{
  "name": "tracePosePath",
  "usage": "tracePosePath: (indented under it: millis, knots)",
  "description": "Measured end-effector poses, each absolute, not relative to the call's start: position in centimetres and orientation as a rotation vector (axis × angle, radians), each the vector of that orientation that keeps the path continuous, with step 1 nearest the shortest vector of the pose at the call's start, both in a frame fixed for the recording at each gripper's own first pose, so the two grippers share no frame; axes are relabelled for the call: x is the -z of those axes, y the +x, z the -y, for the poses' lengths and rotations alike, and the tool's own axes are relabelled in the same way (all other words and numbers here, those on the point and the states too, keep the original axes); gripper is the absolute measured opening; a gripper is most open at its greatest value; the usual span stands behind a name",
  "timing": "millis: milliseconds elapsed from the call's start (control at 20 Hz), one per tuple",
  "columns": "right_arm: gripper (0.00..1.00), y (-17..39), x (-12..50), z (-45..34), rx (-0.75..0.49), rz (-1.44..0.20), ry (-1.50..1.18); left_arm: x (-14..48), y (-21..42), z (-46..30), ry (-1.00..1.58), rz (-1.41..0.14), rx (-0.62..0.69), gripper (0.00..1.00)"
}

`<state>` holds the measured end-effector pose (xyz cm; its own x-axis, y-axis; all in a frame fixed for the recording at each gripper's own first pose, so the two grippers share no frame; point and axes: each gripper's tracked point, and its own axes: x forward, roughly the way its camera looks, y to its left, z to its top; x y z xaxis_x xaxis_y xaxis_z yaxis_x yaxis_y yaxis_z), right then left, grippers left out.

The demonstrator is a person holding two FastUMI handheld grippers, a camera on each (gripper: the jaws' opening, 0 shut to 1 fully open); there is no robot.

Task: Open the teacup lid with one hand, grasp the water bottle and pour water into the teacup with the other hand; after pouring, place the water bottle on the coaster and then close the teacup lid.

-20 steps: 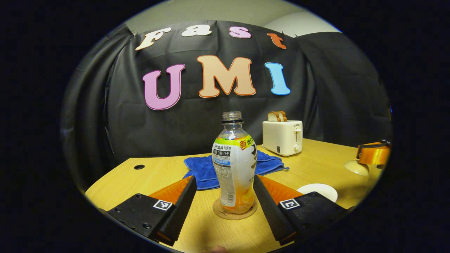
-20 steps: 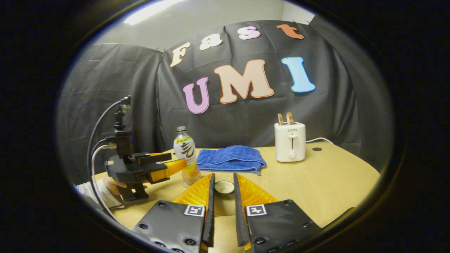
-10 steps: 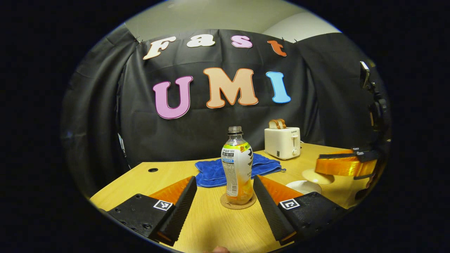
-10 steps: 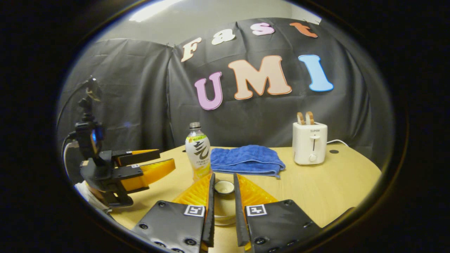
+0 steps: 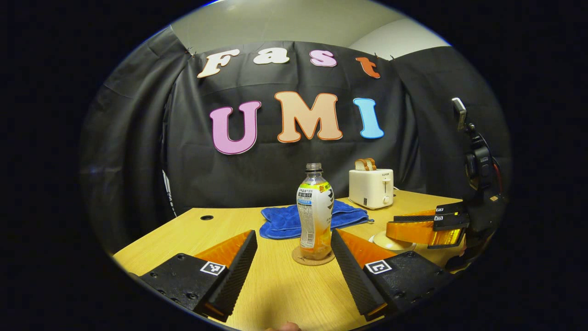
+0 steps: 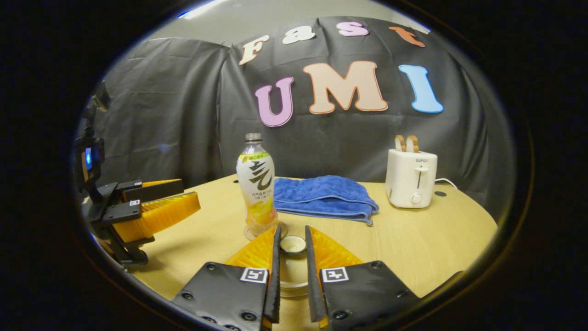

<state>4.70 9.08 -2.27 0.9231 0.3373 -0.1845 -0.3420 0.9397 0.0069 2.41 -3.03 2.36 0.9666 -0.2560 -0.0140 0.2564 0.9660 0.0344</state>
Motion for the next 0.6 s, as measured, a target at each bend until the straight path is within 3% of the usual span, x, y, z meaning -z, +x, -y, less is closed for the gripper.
tracePosePath:
  millis: [450, 600]
  knots:
    - [0.3, 4.5, 3.1, -9.4, -0.338, -0.182, -0.084, -2.1, 1.4, 3.3, 0.035, -0.005, 0.257, 0.94]
    - [0.6, 4.2, 2.1, -8.8, -0.31, -0.15, -0.07, -2.0, 1.1, 3.3, 0.03, 0.001, 0.241, 0.94]
